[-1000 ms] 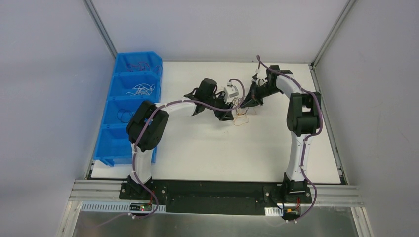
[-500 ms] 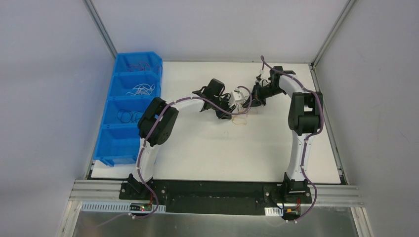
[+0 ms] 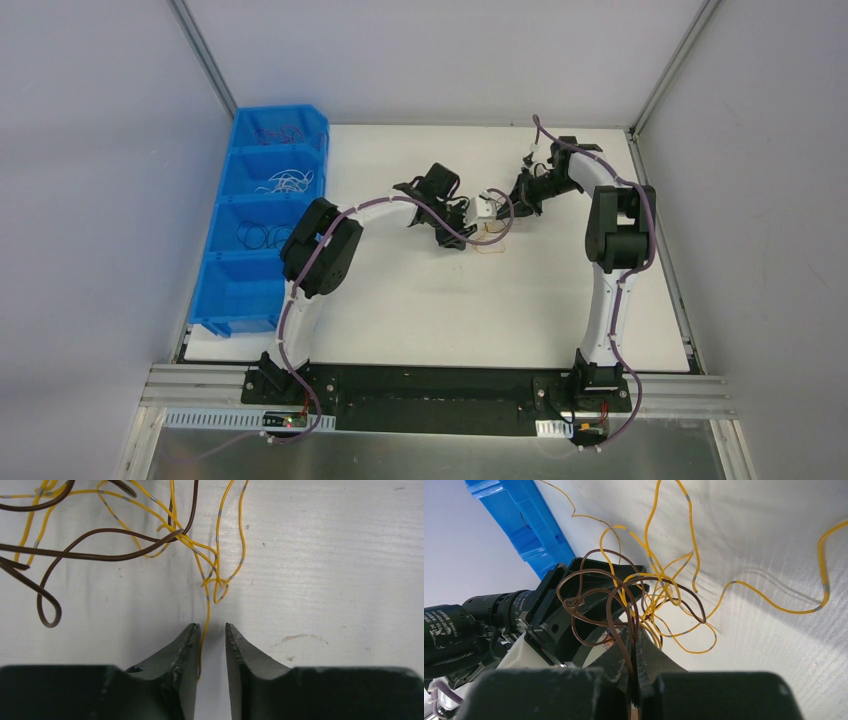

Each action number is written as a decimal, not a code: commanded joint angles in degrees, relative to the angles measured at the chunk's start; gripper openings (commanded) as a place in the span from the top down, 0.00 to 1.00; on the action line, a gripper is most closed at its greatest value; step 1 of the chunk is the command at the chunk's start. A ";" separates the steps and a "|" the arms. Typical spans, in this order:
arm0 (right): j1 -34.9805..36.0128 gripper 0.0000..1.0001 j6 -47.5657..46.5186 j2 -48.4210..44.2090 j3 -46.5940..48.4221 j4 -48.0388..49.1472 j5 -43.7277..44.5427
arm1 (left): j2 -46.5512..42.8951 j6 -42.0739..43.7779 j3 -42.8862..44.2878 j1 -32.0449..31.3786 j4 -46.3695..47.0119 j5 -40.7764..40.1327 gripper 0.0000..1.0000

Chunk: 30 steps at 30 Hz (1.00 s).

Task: Untangle the cables

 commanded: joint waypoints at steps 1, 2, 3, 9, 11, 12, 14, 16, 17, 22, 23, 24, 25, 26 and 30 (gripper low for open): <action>-0.02 1.00 -0.86 -0.76 1.25 -2.04 -1.80 | 0.20 2.18 2.14 -1.07 -2.65 -1.22 0.83; -0.04 1.00 -0.91 -0.70 1.36 -2.28 -1.59 | -0.55 2.12 1.95 -1.25 -2.62 -1.51 0.94; -0.32 1.00 -1.26 -0.68 1.82 -2.61 -1.07 | -1.81 1.16 1.83 -1.28 -2.62 -1.86 1.00; -3.59 0.98 -5.35 0.02 6.36 -4.41 13.52 | -18.61 -8.57 -2.39 1.30 -2.69 1.09 1.00; -5.57 0.96 -5.75 0.76 8.18 -4.33 18.93 | -24.68 -11.33 -3.06 2.56 -2.96 2.38 1.00; -6.26 0.96 -5.75 1.08 9.03 -4.15 21.97 | -27.28 -13.04 -2.93 3.43 -3.33 3.40 1.00; -7.29 0.96 -6.27 1.57 9.76 -3.98 25.60 | -31.34 -15.96 -1.73 4.90 -3.80 4.50 1.00; -7.79 0.98 -7.28 1.89 10.18 -4.39 27.89 | -33.82 -18.76 1.15 6.96 -4.69 5.55 1.00; -7.92 0.99 -7.97 2.02 10.26 -4.75 28.92 | -34.51 -20.32 3.19 7.96 -5.01 5.62 1.00; -8.04 1.00 -12.18 1.79 8.54 -5.39 33.76 | -34.82 -28.63 15.09 13.94 -5.46 3.21 1.00; -8.04 1.00 -13.05 1.79 8.17 -5.54 34.73 | -34.76 -29.74 17.45 15.28 -5.50 2.52 1.00; -8.04 1.00 -13.89 1.84 7.82 -5.79 35.58 | -34.79 -30.40 19.36 16.57 -5.48 2.03 1.00; -8.11 1.00 -14.73 1.90 7.57 -6.01 36.50 | -35.03 -30.43 21.05 17.73 -5.61 1.38 1.00; -8.17 1.00 -15.28 1.96 7.35 -6.33 37.08 | -35.32 -30.15 22.38 18.84 -5.89 0.81 1.00; -8.39 1.00 -16.90 1.68 7.12 -7.92 36.33 | -37.88 -29.62 24.16 24.06 -9.29 -0.26 1.00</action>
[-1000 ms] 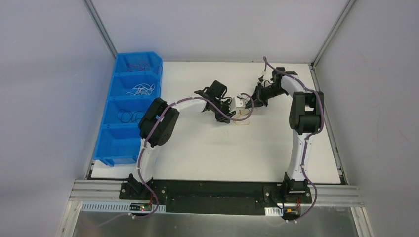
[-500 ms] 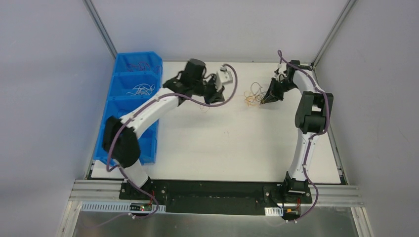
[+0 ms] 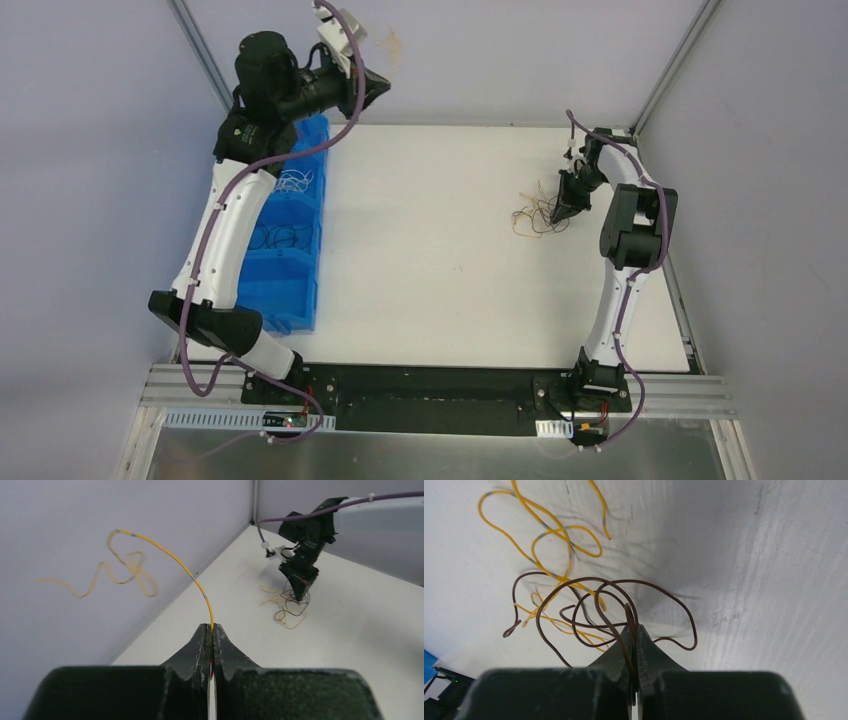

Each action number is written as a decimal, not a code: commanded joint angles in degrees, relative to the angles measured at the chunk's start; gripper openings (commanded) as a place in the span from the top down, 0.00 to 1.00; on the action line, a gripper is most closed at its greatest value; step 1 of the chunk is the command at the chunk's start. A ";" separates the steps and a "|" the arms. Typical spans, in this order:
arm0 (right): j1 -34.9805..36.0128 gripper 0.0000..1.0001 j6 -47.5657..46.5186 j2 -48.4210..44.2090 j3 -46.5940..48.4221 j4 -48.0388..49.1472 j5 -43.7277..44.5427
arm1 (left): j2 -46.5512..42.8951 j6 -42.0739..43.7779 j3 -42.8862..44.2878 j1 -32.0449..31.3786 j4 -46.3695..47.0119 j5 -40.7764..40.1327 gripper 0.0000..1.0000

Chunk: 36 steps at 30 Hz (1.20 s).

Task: Untangle the cables

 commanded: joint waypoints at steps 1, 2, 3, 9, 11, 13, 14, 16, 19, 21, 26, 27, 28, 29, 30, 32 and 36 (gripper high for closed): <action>0.07 1.00 -3.37 -0.52 -0.37 -3.98 1.68 | -3.50 -2.52 1.98 5.28 -5.17 -1.21 1.00; 0.03 1.00 -3.50 -0.80 -0.54 -4.10 1.01 | -4.80 -3.36 0.86 7.11 -6.56 -0.54 1.00; 0.03 1.00 -3.48 -1.02 -0.72 -4.17 0.44 | -6.32 -4.14 -0.82 9.01 -7.78 0.36 1.00; 0.11 1.00 -3.35 -1.95 -1.16 -5.35 -1.79 | -18.18 3.79 -13.27 19.94 -27.12 5.70 1.00; 0.29 1.00 -3.57 -2.15 -1.27 -5.89 -2.27 | -22.24 7.54 -16.85 22.46 -33.62 5.18 1.00; 0.44 1.00 -3.71 -2.19 -1.42 -6.35 -2.54 | -26.30 11.48 -20.02 24.87 -38.41 3.73 1.00; 0.53 1.00 -3.77 -2.29 -1.58 -6.48 -2.76 | -27.73 13.74 -21.50 26.13 -40.20 3.35 1.00; 0.75 1.00 -3.67 -2.54 -2.09 -6.66 -3.06 | -29.76 19.08 -23.84 29.04 -45.34 3.27 1.00; 1.19 1.00 -3.97 -3.02 -3.04 -6.79 -3.26 | -32.20 29.26 -28.19 32.52 -52.55 3.45 1.00; 1.40 1.00 -4.19 -3.25 -3.53 -6.98 -3.30 | -33.69 34.42 -32.17 33.85 -54.87 1.16 1.00; 1.61 1.00 -4.18 -4.83 -4.21 -7.20 -3.57 | -36.87 48.11 -41.81 37.98 -55.89 -3.20 1.00; 1.69 1.00 -4.11 -4.07 -4.33 -7.26 -3.54 | -36.85 50.08 -42.28 38.76 -56.51 -3.27 1.00; 1.70 1.00 -4.04 -4.12 -4.47 -7.21 -3.56 | -36.39 51.99 -42.30 39.35 -57.51 -3.19 1.00; 1.70 1.00 -3.94 -4.27 -4.67 -7.18 -3.66 | -35.58 53.40 -42.15 39.68 -58.43 -3.48 1.00; 1.70 1.00 -3.77 -4.37 -4.85 -7.13 -3.80 | -34.49 54.80 -41.64 39.90 -59.55 -3.76 1.00; 1.70 1.00 -3.56 -4.54 -5.13 -7.17 -3.97 | -31.46 58.19 -39.34 40.75 -63.50 -2.60 1.00; 1.70 1.00 -3.61 -5.30 -5.95 -6.95 -3.88 | -25.42 67.14 -32.98 41.33 -75.29 -1.27 1.00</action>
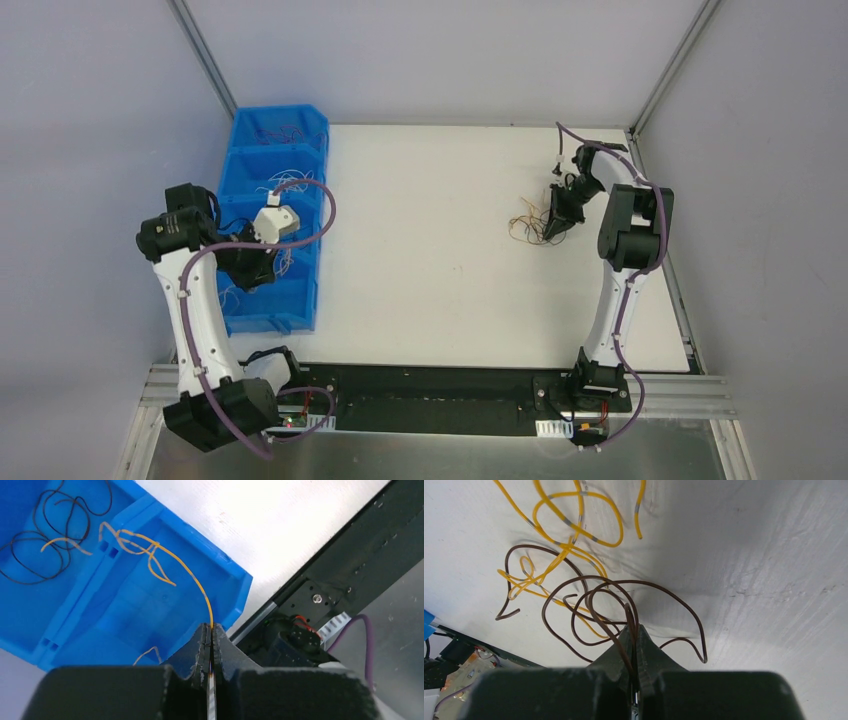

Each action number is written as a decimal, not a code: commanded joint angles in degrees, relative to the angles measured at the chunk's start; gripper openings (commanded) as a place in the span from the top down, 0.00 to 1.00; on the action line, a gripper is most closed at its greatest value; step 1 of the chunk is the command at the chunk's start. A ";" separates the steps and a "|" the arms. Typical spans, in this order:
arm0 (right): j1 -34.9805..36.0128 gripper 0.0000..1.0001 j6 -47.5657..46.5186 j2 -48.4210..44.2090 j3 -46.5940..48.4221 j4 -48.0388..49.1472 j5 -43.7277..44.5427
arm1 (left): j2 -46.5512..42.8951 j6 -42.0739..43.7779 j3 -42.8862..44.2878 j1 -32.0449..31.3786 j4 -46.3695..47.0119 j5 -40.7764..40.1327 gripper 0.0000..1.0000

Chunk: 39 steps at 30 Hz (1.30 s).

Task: Untangle the cables

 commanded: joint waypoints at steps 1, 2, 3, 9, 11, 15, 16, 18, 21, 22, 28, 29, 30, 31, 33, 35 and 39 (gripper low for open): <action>0.21 1.00 -0.34 -4.15 -0.92 -1.70 -0.98 | 5.96 13.63 7.38 0.91 -14.49 2.06 1.00; 0.21 1.00 -0.49 -4.29 -1.19 -1.70 -0.98 | 6.93 14.25 9.08 1.03 -15.97 2.32 1.00; 0.17 1.00 -0.54 -4.43 -1.40 -1.63 -0.90 | 7.28 13.82 10.96 1.05 -16.20 3.06 1.00; 0.12 1.00 -0.08 -5.27 -2.62 -0.86 -1.56 | 6.85 13.50 22.25 1.05 -16.19 7.63 1.00; 0.12 1.00 0.17 -5.32 -2.75 -0.70 -1.86 | 5.79 15.34 22.93 1.05 -16.19 7.56 1.00; 0.12 1.00 0.27 -5.49 -3.27 -0.70 -2.12 | 3.66 18.99 20.93 1.05 -16.20 5.42 1.00; 0.12 1.00 0.12 -5.58 -3.46 -0.70 -2.02 | 3.30 19.81 19.81 1.05 -16.19 2.84 1.00; 0.12 1.00 -0.03 -5.84 -3.82 -0.64 -1.88 | 3.03 20.94 17.52 1.05 -16.26 -1.48 1.00; 0.04 1.00 -0.26 -6.17 -4.58 -0.39 -1.77 | 1.92 23.23 13.89 1.01 -16.32 -6.52 1.00; -0.01 1.00 -0.10 -6.31 -4.87 -0.28 -1.78 | 1.32 24.26 12.90 1.09 -16.29 -7.19 1.00; -0.14 1.00 0.60 -6.51 -6.44 0.68 -2.27 | -1.24 28.27 7.26 1.10 -16.28 -11.27 1.00; -0.14 1.00 0.66 -6.45 -6.49 0.70 -2.37 | -1.15 28.33 6.13 1.10 -16.32 -12.53 1.00; -0.14 1.00 0.67 -6.37 -6.50 0.70 -2.37 | -1.07 28.44 4.93 1.11 -16.36 -13.74 1.00; -0.14 1.00 0.64 -6.41 -6.55 0.68 -2.32 | -0.96 28.75 3.69 1.11 -16.41 -14.94 1.00; -0.27 1.00 0.52 -6.58 -6.71 0.66 -2.23 | -1.22 29.66 0.98 1.09 -16.37 -17.27 1.00; -0.44 1.00 0.38 -6.62 -6.89 0.70 -2.14 | -1.88 30.69 -1.33 1.08 -16.37 -18.96 1.00; -0.92 1.00 0.46 -6.67 -7.24 0.95 -2.36 | -3.31 29.82 -0.96 1.05 -16.37 -15.26 1.00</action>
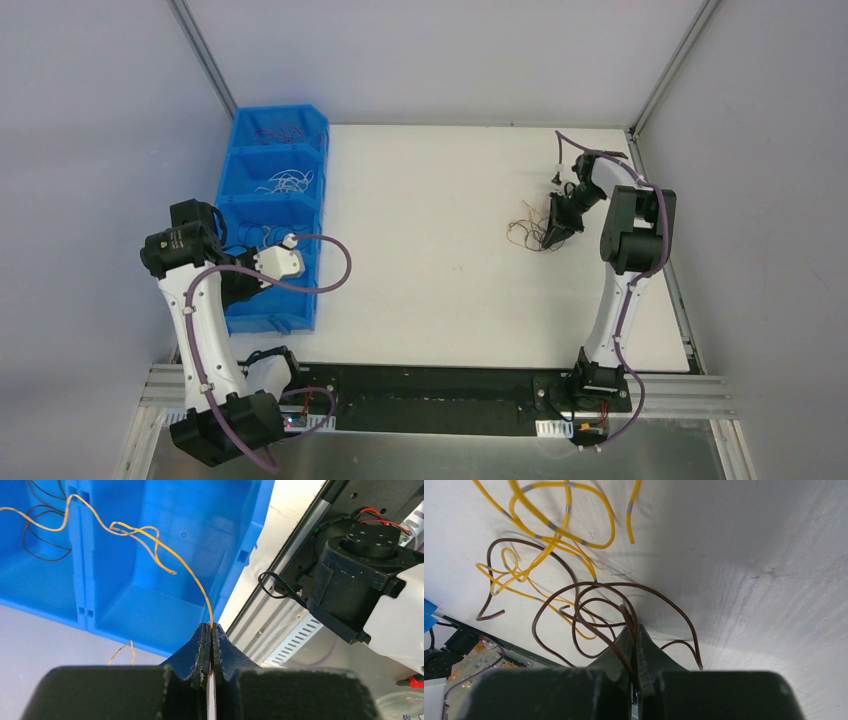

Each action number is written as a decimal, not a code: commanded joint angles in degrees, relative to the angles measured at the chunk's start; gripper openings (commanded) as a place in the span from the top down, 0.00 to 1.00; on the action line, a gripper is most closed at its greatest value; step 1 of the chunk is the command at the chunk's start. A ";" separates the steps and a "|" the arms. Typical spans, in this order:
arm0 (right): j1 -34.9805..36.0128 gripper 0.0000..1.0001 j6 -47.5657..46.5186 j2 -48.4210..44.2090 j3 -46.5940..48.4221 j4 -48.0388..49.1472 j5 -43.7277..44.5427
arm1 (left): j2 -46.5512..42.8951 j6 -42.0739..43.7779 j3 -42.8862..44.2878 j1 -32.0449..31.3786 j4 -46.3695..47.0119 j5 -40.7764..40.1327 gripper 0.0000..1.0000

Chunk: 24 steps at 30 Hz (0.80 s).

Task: Untangle the cables

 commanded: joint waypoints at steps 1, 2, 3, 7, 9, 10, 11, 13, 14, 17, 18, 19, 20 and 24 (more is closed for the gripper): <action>-0.73 1.00 0.41 -4.17 -0.73 -0.47 -1.19 | -2.44 2.14 0.98 0.39 -10.40 3.02 1.00; -0.73 1.00 0.52 -4.16 -0.80 -0.37 -1.42 | -3.20 2.71 0.99 0.18 -10.40 4.16 1.00; -0.73 1.00 0.75 -4.08 -0.89 -0.15 -1.65 | -4.21 3.55 0.68 -0.11 -10.40 5.25 1.00; -0.74 1.00 1.49 -3.63 -0.92 0.27 -2.32 | -7.27 3.21 1.66 -1.91 -10.40 15.54 1.00; -0.73 1.00 1.49 -3.53 -0.93 0.27 -2.32 | -7.05 1.45 2.94 -4.94 -10.36 20.37 1.00; -0.71 1.00 1.42 -3.57 -0.91 0.28 -2.27 | -6.56 0.16 3.70 -7.32 -10.32 21.81 1.00; -0.73 1.00 1.42 -3.52 -0.99 0.27 -2.26 | -5.77 -1.70 4.57 -9.69 -10.31 22.92 1.00; -0.74 1.00 1.26 -3.63 -0.92 0.27 -2.09 | -3.79 -5.49 6.40 -14.62 -10.24 24.56 1.00; -0.74 1.00 1.23 -3.63 -0.96 0.22 -2.08 | -2.72 -7.45 7.31 -16.36 -10.23 25.39 1.00; -0.74 1.00 1.14 -3.87 -0.98 0.22 -1.91 | 0.75 -13.41 9.48 -19.98 -10.23 26.06 1.00; -0.69 1.00 1.14 -3.93 -1.08 0.26 -1.88 | 1.71 -14.19 9.66 -20.74 -10.23 25.86 1.00; -0.73 1.00 1.19 -3.89 -1.15 0.29 -1.87 | 2.30 -14.34 9.55 -21.29 -10.23 25.73 1.00; -0.73 1.00 1.21 -3.85 -1.24 0.27 -1.90 | 2.75 -14.18 9.32 -21.65 -10.20 25.37 1.00; -0.78 1.00 1.41 -3.92 -1.45 0.27 -1.91 | 5.11 -14.16 8.14 -21.87 -10.23 19.56 1.00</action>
